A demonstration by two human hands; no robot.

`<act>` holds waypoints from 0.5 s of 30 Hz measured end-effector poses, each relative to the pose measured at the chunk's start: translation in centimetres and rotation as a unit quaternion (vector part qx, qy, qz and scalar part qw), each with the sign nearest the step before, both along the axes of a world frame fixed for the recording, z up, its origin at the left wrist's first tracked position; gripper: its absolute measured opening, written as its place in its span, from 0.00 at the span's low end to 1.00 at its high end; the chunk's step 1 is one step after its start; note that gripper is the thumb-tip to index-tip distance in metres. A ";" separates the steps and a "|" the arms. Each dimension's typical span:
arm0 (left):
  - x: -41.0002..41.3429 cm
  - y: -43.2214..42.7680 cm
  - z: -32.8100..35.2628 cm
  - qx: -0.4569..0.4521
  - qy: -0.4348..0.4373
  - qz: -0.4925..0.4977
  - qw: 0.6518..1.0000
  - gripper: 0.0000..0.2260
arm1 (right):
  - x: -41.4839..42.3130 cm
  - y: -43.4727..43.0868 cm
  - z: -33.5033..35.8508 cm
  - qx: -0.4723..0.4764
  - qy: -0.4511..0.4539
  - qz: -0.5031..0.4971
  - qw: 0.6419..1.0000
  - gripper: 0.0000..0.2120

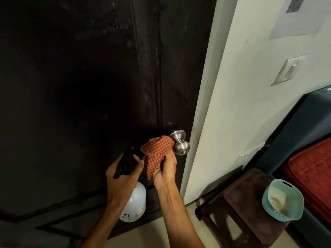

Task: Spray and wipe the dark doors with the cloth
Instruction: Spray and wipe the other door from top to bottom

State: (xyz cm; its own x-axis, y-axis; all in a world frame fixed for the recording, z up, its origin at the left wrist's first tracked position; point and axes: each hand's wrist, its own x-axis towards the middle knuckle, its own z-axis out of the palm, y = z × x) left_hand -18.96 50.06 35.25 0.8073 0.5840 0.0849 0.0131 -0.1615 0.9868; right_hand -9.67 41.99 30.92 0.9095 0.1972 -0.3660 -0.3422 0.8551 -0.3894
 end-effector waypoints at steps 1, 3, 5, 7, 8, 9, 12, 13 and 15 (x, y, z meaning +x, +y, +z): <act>-0.1 -0.2 0.2 -0.001 0.004 0.003 1.000 0.08 | -0.1 -0.3 0.2 0.022 0.006 -0.009 1.000 0.13; -0.3 -0.6 0.0 -0.001 0.009 0.005 1.000 0.10 | -0.4 -1.3 -0.1 -0.013 0.053 -0.033 0.998 0.08; -0.4 -1.0 0.0 -0.008 0.004 -0.008 1.000 0.07 | -0.7 -3.1 -1.4 -0.022 0.115 -0.067 0.991 0.15; 0.1 -0.9 0.1 -0.005 -0.001 -0.019 1.000 0.04 | -0.2 -4.9 -1.9 0.032 0.126 -0.097 0.987 0.19; 0.4 -0.7 -0.1 -0.002 -0.004 -0.023 1.000 0.03 | 0.4 -5.7 -1.6 0.042 0.109 -0.117 0.986 0.19; 0.5 -0.7 0.0 -0.002 -0.005 -0.022 1.000 0.03 | 1.2 -6.3 -1.1 0.039 0.086 -0.136 0.986 0.19; 0.6 -0.4 -0.5 -0.004 -0.003 -0.011 1.000 0.03 | 3.2 -6.8 1.3 -0.102 -0.031 -0.173 0.979 0.13; 0.5 -0.5 -0.8 -0.009 0.003 -0.006 1.000 0.04 | 3.4 -7.0 1.7 -0.250 -0.093 -0.178 0.947 0.11; 0.4 -0.6 -1.2 -0.022 0.003 -0.008 1.000 0.04 | 3.4 -7.2 1.9 -0.551 -0.263 -0.168 0.774 0.12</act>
State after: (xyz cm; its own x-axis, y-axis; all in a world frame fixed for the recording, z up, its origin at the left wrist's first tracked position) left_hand -18.61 49.48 34.05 0.8170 0.5741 0.0541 0.0172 -0.1181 0.9929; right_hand -6.28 34.79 32.84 0.9216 -0.2511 0.2959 0.2822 -0.0898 -0.9551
